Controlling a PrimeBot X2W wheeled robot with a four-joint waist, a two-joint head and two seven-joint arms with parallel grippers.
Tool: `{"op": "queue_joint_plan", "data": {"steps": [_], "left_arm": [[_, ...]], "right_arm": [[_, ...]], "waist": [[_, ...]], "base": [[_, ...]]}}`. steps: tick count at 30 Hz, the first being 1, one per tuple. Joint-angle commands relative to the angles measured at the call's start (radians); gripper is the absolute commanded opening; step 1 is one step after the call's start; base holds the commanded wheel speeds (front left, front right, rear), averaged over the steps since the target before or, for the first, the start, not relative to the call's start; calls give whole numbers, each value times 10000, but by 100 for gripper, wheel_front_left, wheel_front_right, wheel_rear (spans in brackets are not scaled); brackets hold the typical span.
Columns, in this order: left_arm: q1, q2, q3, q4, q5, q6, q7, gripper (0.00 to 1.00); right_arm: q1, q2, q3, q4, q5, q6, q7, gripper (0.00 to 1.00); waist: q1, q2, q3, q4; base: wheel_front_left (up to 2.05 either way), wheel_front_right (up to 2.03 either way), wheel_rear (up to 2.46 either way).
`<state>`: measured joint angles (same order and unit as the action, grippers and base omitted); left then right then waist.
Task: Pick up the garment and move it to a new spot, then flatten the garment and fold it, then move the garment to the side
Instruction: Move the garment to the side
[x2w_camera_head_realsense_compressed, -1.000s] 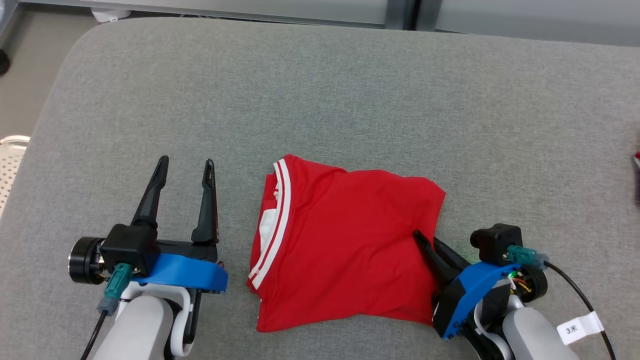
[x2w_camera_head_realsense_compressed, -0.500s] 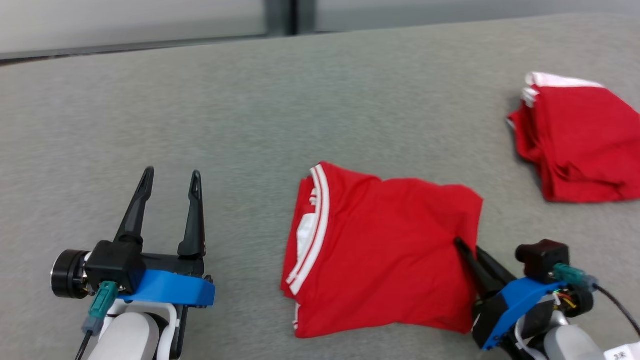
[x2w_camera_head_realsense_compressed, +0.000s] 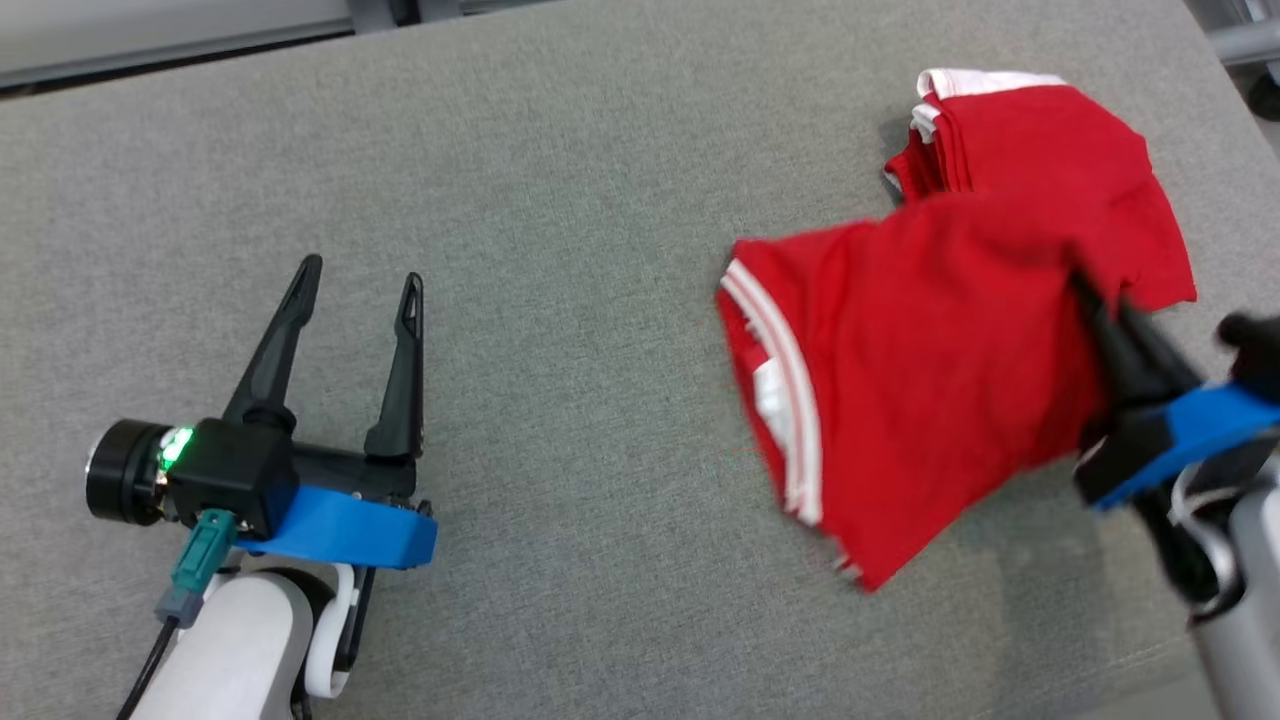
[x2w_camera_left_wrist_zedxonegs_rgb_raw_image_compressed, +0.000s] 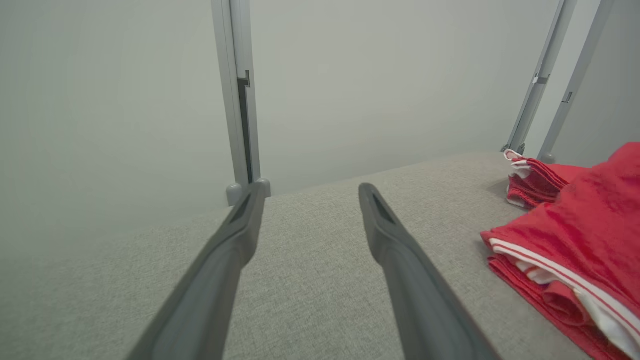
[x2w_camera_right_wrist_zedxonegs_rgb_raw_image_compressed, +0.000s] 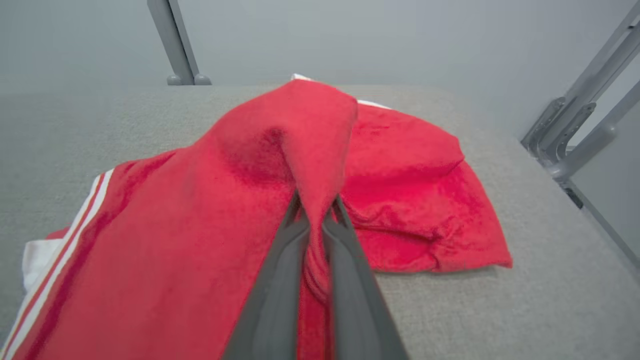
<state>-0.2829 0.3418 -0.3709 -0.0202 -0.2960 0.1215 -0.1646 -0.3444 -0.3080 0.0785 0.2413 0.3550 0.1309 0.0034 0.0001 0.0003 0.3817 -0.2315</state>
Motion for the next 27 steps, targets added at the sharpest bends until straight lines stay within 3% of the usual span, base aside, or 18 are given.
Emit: {"op": "queue_joint_plan", "data": {"steps": [1,7,13,22,23,24,25,27], "left_arm": [[-257,74,-1,-88,66,-62,51,100],[-781,139,-133,-273,251,-147,148,100],[-1346,111,-307,-268,417,-280,54,100],[-1958,74,-492,-210,553,-420,-25,100],[-2017,74,-503,-198,564,-414,-40,100],[-2070,73,-516,-187,571,-430,-41,100],[-2119,75,-533,-166,575,-448,-58,100],[-2193,68,-553,-128,576,-472,-88,100]], "right_arm": [[-559,-156,-202,89,76,-3,-186,0],[-2063,-767,-1146,799,-80,-3,-415,0],[-2622,-1271,-2297,1240,-310,-3,-393,0],[-2932,-1001,-3411,1567,-955,-3,-204,0],[-2972,-943,-3493,1630,-1029,-3,-208,2],[-2999,-919,-3565,1678,-1132,-3,-242,12],[-3019,-879,-3644,1736,-1187,-3,-279,34],[-3058,-830,-3764,1891,-1303,-3,-324,45]], "waist": [[-1,-3,208,27],[-1,-3,930,136],[-1,-3,1456,331],[-1,-3,2090,451],[-1,-3,2151,467],[-1,-3,2207,482],[-1,-3,2252,501],[-1,-3,2318,539]], "base": [[0,0,0],[0,0,0],[0,0,0],[0,0,0],[0,0,0],[0,0,0],[0,0,0],[0,0,0]]}}
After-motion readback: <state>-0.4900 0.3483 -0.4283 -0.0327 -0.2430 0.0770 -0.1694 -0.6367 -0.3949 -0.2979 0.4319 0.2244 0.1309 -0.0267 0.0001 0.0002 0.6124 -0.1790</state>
